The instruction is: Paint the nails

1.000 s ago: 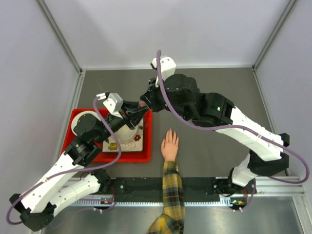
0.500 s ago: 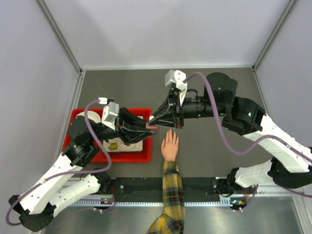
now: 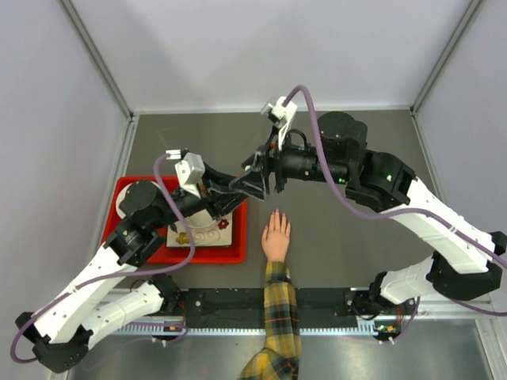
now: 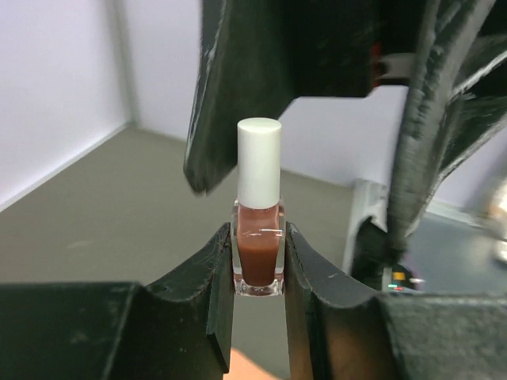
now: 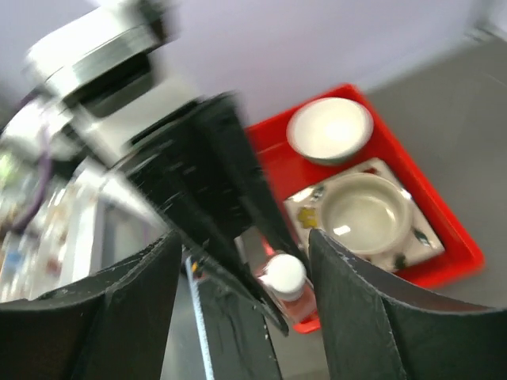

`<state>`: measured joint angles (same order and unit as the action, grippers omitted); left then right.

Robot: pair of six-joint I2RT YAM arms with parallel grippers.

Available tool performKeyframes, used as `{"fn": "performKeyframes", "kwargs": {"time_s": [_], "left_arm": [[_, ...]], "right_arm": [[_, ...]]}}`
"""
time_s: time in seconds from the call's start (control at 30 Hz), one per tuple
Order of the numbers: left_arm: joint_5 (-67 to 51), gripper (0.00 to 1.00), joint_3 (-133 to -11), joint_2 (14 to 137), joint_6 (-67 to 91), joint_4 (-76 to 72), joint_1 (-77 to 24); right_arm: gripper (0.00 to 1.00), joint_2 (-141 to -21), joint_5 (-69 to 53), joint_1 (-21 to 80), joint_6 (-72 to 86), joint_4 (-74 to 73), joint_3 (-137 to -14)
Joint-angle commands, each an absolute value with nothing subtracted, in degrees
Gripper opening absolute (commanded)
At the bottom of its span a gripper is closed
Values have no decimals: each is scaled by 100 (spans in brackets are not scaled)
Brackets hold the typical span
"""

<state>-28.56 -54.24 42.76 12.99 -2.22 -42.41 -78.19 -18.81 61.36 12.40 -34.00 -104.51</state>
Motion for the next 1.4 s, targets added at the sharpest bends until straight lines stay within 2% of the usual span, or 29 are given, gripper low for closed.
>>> {"fn": "performKeyframes", "kwargs": {"time_s": [0.0,0.07,0.17,0.27,0.37,0.4,0.6,0.93,1.03,1.07,1.17,1.23,1.3,1.33,1.37], "left_arm": [[-1653,0,-5502,4289,677,-87,-4254],[-1312,0,-5353,4263,545,-158,-4254],[-924,0,-5238,4210,405,-211,-4254],[-861,0,-5212,4192,334,-229,-4254],[-800,0,-5177,4166,308,-255,-4254],[-756,0,-5168,4149,316,-264,-4254],[-773,0,-5124,4087,352,-246,-4254],[-747,0,-5124,4078,334,-202,-4254],[-817,0,-5159,4087,343,-150,-4254],[-843,0,-5168,4078,360,-141,-4254],[-1238,0,-5351,4122,317,165,-4245],[-1651,0,-5466,4140,290,324,-4245],[-2090,0,-5546,4148,395,369,-4245],[-2710,0,-5546,4148,465,300,-4245],[-3073,0,-5546,4157,544,125,-4245]], "right_arm": [[64,-7778,1130,6309,2881,-3892,-10590],[64,-7848,2216,6547,2936,-4182,-10774],[67,-8111,3039,6890,2848,-4525,-11310],[66,-8375,3050,6926,2891,-4763,-11671],[57,-8507,2892,6961,2953,-4676,-11716],[47,-8525,2892,6970,2944,-4650,-11716],[39,-8806,2857,7022,2690,-4447,-11873],[41,-9062,2611,7075,2566,-4561,-12050],[19,-9035,2523,7066,2470,-4570,-12006],[11,-8983,2331,7075,2409,-4562,-11945],[0,-8747,1577,7066,2093,-4369,-11674],[0,-8509,1206,7058,1715,-4046,-11366],[0,-8061,154,6961,1059,-3684,-10725],[0,-7920,-355,6900,785,-3274,-10488],[0,-7788,-1500,6830,504,-3130,-10050]]}}
